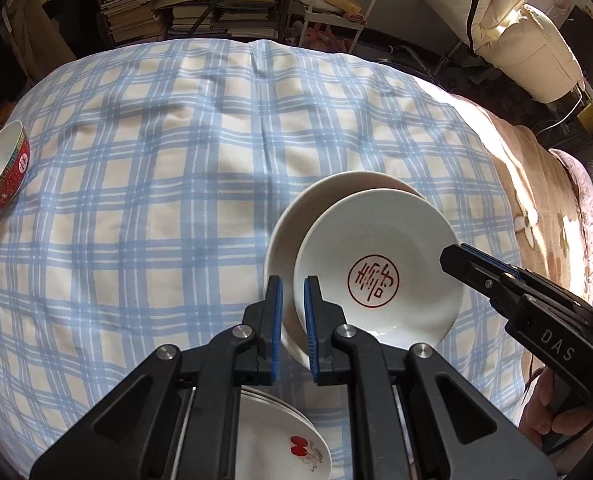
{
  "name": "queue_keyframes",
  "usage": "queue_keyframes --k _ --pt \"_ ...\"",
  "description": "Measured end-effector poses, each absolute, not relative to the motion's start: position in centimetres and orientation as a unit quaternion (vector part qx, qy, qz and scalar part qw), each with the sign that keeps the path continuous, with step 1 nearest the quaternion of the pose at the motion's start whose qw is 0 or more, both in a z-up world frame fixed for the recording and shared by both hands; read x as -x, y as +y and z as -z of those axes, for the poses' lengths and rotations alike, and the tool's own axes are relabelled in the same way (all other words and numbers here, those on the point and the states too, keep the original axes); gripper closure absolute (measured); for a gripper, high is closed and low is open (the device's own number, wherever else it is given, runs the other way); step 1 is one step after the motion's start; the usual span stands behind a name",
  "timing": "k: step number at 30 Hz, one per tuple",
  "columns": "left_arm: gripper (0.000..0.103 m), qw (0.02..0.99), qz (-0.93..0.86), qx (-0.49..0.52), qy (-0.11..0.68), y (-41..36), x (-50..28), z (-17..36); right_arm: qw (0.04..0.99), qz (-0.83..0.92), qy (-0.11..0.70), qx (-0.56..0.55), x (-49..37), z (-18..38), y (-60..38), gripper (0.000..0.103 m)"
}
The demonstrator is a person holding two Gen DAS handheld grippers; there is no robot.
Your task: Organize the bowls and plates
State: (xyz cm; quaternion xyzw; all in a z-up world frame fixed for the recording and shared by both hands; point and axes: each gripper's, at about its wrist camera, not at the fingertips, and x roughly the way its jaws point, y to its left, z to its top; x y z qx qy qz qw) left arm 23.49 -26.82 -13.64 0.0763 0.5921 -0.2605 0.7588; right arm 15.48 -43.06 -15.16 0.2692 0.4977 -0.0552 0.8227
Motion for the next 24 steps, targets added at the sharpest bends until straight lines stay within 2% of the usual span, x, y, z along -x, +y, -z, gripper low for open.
queue_keyframes --k 3,8,11,12,13,14,15,16,18,20,22,24 --pt "0.087 0.768 0.248 -0.082 0.584 -26.0 -23.6 12.9 0.819 0.056 0.505 -0.267 -15.5 14.7 -43.2 0.086" --pt "0.085 0.775 0.229 -0.092 0.582 -23.6 -24.6 12.3 0.831 0.048 0.483 -0.272 -15.6 12.8 -43.3 0.086" --pt "0.078 0.784 0.210 -0.098 0.576 -21.6 -25.5 11.9 0.837 0.044 0.473 -0.270 -16.5 11.6 -43.0 0.085" --pt "0.072 0.787 0.205 -0.097 0.574 -20.8 -25.9 11.7 0.838 0.040 0.470 -0.273 -16.8 11.4 -42.8 0.080" --pt "0.069 0.790 0.199 -0.095 0.572 -20.1 -26.3 11.6 0.839 0.036 0.468 -0.277 -17.2 11.2 -42.5 0.067" --pt "0.060 0.794 0.192 -0.094 0.569 -19.2 -26.6 11.4 0.840 0.032 0.464 -0.280 -17.7 11.0 -42.2 0.058" --pt "0.050 0.800 0.186 -0.094 0.562 -18.3 -27.0 11.1 0.842 0.031 0.461 -0.279 -18.1 10.7 -41.8 0.045" --pt "0.046 0.808 0.180 -0.096 0.553 -17.5 -27.4 10.9 0.844 0.033 0.458 -0.276 -18.6 10.5 -41.4 0.041" --pt "0.031 0.818 0.165 -0.111 0.540 -15.9 -28.1 10.7 0.848 0.034 0.457 -0.268 -19.7 10.3 -40.4 0.030" --pt "0.023 0.823 0.150 -0.125 0.533 -14.3 -28.9 10.8 0.849 0.030 0.458 -0.263 -21.0 10.2 -39.4 0.020" --pt "0.022 0.828 0.143 -0.127 0.527 -12.7 -29.6 10.7 0.850 0.029 0.456 -0.261 -22.2 10.2 -38.4 0.009" --pt "0.022 0.833 0.141 -0.125 0.520 -11.2 -30.3 10.5 0.853 0.032 0.450 -0.263 -23.3 10.1 -37.3 0.003"
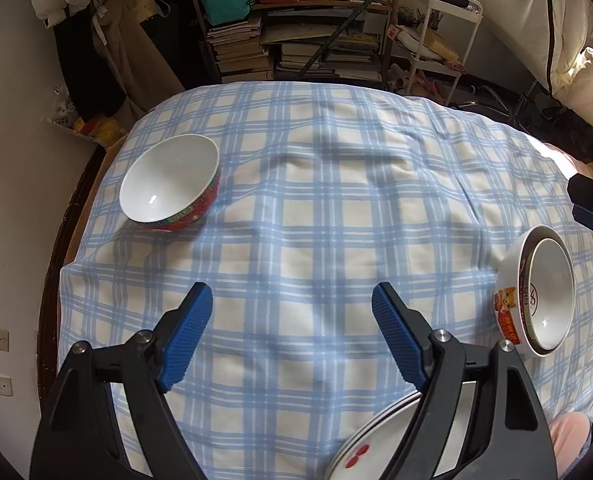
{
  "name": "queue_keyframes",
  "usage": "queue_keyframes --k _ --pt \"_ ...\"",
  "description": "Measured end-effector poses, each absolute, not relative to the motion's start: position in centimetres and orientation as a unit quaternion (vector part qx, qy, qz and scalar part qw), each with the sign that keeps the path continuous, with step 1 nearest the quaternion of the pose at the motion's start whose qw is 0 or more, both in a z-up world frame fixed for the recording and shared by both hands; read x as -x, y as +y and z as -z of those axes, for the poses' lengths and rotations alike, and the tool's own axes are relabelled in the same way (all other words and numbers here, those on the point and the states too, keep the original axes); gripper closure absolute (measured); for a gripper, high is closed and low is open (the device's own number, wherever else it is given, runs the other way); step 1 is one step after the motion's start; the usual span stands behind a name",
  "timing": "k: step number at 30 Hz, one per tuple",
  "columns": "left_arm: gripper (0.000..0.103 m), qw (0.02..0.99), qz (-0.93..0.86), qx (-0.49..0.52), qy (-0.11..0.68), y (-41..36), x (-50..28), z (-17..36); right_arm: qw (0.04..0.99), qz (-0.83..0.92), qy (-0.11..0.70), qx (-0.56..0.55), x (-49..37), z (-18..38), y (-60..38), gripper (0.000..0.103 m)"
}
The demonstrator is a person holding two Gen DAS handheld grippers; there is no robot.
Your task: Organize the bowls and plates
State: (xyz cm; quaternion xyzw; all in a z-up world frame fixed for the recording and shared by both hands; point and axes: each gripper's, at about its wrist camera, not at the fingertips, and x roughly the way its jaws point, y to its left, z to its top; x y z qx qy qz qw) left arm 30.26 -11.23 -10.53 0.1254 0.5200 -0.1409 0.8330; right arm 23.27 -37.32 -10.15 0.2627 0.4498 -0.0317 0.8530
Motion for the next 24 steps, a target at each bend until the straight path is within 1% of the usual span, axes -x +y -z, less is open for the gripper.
queue_keyframes --k 1,2,8,11,20,21,22,24 --pt "0.022 0.835 0.138 -0.125 0.518 -10.6 -30.5 10.4 0.854 0.034 0.448 -0.263 -23.8 10.1 -36.8 0.000" --pt "0.022 0.837 0.135 -0.127 0.515 -10.0 -30.9 10.2 0.855 0.033 0.446 -0.263 -24.4 10.1 -36.3 0.000" --pt "0.022 0.846 0.124 -0.111 0.506 -6.6 -33.8 9.7 0.858 0.014 0.428 -0.282 -27.6 10.8 -33.3 0.000" --pt "0.022 0.847 0.108 -0.116 0.507 -5.1 -35.7 10.1 0.851 0.002 0.436 -0.292 -29.3 11.7 -31.4 0.000" --pt "0.022 0.852 0.080 -0.078 0.512 0.0 -41.2 12.0 0.854 -0.034 0.470 -0.222 -34.8 12.8 -24.2 0.000" --pt "0.022 0.852 0.075 -0.073 0.512 0.5 -41.8 12.4 0.852 -0.036 0.473 -0.220 -35.4 13.0 -23.6 0.001" --pt "0.022 0.853 0.065 -0.069 0.514 1.0 -42.4 12.8 0.851 -0.039 0.476 -0.217 -36.0 13.1 -23.0 0.004" --pt "0.022 0.849 0.056 -0.051 0.522 1.9 -43.6 13.7 0.854 -0.047 0.477 -0.202 -37.3 13.0 -21.8 0.007"
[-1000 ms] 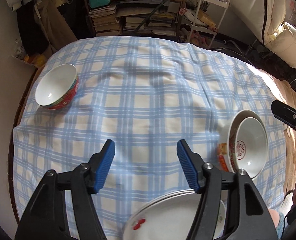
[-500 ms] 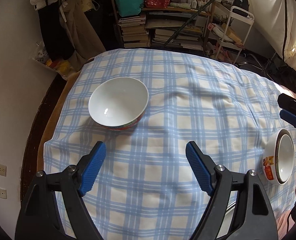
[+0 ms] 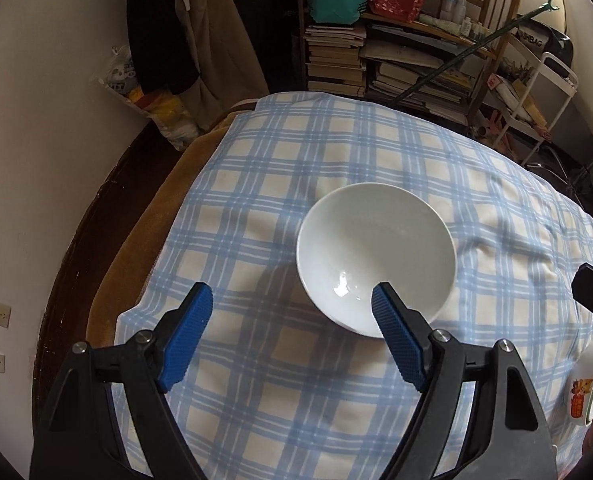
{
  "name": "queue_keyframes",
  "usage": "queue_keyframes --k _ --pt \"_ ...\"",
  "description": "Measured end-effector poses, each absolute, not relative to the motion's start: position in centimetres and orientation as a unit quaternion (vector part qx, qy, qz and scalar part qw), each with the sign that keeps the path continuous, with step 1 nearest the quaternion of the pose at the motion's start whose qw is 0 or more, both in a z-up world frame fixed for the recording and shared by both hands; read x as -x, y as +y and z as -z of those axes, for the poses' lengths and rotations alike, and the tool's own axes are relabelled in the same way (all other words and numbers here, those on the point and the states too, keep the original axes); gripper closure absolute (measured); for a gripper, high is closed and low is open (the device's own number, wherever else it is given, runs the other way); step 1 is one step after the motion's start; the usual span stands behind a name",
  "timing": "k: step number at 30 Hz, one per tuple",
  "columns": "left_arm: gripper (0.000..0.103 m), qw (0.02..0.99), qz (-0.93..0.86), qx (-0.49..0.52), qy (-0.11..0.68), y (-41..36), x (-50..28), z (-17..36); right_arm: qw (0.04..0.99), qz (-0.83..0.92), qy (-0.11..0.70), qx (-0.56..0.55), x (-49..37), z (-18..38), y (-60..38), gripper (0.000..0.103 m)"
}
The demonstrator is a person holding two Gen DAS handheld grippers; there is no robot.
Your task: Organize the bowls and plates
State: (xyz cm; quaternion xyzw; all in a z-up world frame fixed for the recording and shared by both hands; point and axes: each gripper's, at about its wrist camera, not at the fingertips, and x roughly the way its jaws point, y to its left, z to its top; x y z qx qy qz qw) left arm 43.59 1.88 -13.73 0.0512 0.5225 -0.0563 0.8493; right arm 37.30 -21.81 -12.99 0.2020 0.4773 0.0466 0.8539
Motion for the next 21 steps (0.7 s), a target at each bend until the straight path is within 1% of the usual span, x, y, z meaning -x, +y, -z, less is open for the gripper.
queue_keyframes --k 2,6,8,9,10,14,15,16,18,19,20,21 --pt "0.022 0.843 0.061 -0.026 0.534 2.7 -44.7 14.7 0.856 -0.046 0.480 -0.188 -38.5 13.0 -20.9 0.008" --pt "0.022 0.836 0.049 0.004 0.547 4.0 -46.4 16.2 0.850 -0.062 0.486 -0.195 -40.5 13.4 -19.4 0.020" --pt "0.022 0.830 0.046 0.015 0.556 4.5 -46.9 16.9 0.844 -0.068 0.492 -0.203 -41.4 13.8 -18.6 0.022" --pt "0.023 0.828 0.046 0.018 0.559 4.5 -47.0 17.2 0.840 -0.072 0.495 -0.210 -41.9 14.1 -18.2 0.024" --pt "0.025 0.826 0.048 0.019 0.561 4.5 -47.1 17.5 0.836 -0.075 0.499 -0.216 -42.2 14.5 -17.8 0.030" --pt "0.039 0.822 0.046 0.001 0.568 3.8 -47.1 18.6 0.821 -0.078 0.525 -0.209 -44.1 16.4 -15.6 0.042" --pt "0.044 0.821 0.048 0.002 0.569 3.7 -47.1 18.8 0.817 -0.081 0.532 -0.209 -44.5 17.0 -15.1 0.051" --pt "0.047 0.819 0.053 0.012 0.571 3.7 -47.1 19.0 0.814 -0.080 0.536 -0.211 -44.8 17.4 -14.8 0.060" --pt "0.057 0.812 0.073 0.036 0.578 3.6 -47.1 19.5 0.808 -0.075 0.544 -0.214 -45.1 18.3 -14.2 0.064" --pt "0.060 0.812 0.080 0.041 0.577 3.4 -47.0 19.5 0.805 -0.074 0.547 -0.217 -45.3 18.6 -14.0 0.067" --pt "0.065 0.814 0.085 0.041 0.574 3.2 -46.9 19.5 0.801 -0.077 0.551 -0.221 -45.4 19.0 -13.8 0.070" --pt "0.072 0.814 0.089 0.039 0.573 3.0 -46.8 19.5 0.796 -0.081 0.556 -0.224 -45.5 19.4 -13.6 0.075"
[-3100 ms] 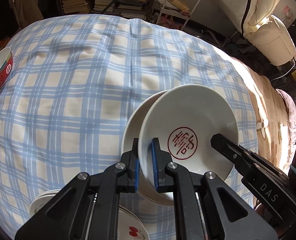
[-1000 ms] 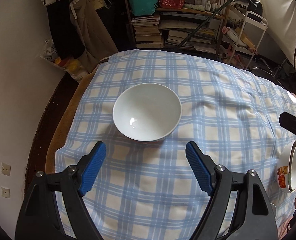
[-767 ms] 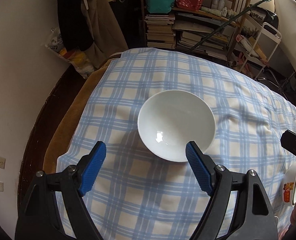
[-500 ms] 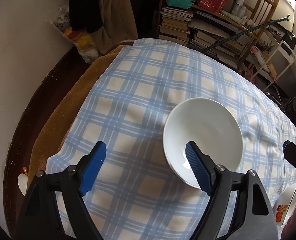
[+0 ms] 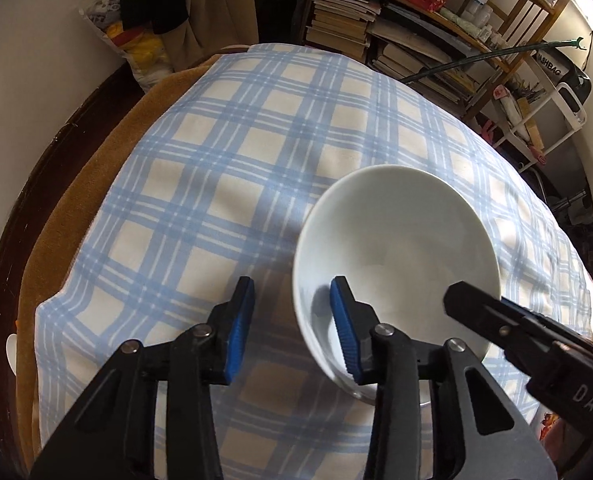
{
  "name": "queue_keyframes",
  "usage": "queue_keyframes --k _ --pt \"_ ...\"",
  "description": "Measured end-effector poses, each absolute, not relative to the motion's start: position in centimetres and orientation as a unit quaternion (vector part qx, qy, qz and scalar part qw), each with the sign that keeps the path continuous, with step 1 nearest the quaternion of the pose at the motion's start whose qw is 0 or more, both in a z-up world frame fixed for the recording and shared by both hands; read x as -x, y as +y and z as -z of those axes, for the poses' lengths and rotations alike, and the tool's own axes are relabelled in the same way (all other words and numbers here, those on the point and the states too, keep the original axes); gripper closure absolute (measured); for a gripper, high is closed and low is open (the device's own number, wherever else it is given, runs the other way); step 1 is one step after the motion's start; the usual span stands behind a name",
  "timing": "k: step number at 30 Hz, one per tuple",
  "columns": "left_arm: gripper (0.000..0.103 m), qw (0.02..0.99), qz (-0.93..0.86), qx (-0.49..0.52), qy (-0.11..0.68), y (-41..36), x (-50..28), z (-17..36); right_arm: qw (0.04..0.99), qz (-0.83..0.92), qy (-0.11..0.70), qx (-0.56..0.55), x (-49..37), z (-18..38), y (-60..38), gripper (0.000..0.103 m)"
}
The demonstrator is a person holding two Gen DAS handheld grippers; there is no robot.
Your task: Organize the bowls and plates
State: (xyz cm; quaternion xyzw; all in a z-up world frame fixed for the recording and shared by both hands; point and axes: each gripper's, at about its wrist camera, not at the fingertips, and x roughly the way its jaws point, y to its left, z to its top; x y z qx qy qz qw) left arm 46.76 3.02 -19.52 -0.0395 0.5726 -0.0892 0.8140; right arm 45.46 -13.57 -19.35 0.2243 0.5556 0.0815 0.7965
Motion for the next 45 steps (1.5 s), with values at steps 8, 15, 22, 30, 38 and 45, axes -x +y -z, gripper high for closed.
queue_keyframes --k 8,15,22,30,38,45 --pt "0.087 0.813 0.103 0.046 0.572 2.1 -46.0 18.4 0.797 -0.074 0.567 -0.196 -44.8 19.4 -12.6 0.084" --pt "0.086 0.819 0.116 0.026 0.561 0.7 -43.8 17.2 0.804 -0.072 0.555 -0.202 -43.4 18.1 -14.1 0.085" --pt "0.086 0.824 0.141 0.003 0.549 -2.0 -41.9 14.6 0.815 -0.069 0.540 -0.199 -41.1 15.8 -16.5 0.085" --pt "0.085 0.830 0.155 0.002 0.536 -5.0 -39.3 11.8 0.833 -0.043 0.518 -0.191 -37.7 12.2 -19.2 0.085" --pt "0.085 0.831 0.177 0.002 0.527 -7.9 -35.4 9.7 0.843 -0.034 0.503 -0.189 -33.3 9.5 -22.1 0.085" --pt "0.086 0.831 0.203 0.005 0.518 -11.3 -32.3 8.4 0.852 -0.013 0.490 -0.183 -29.1 7.7 -25.1 0.085"
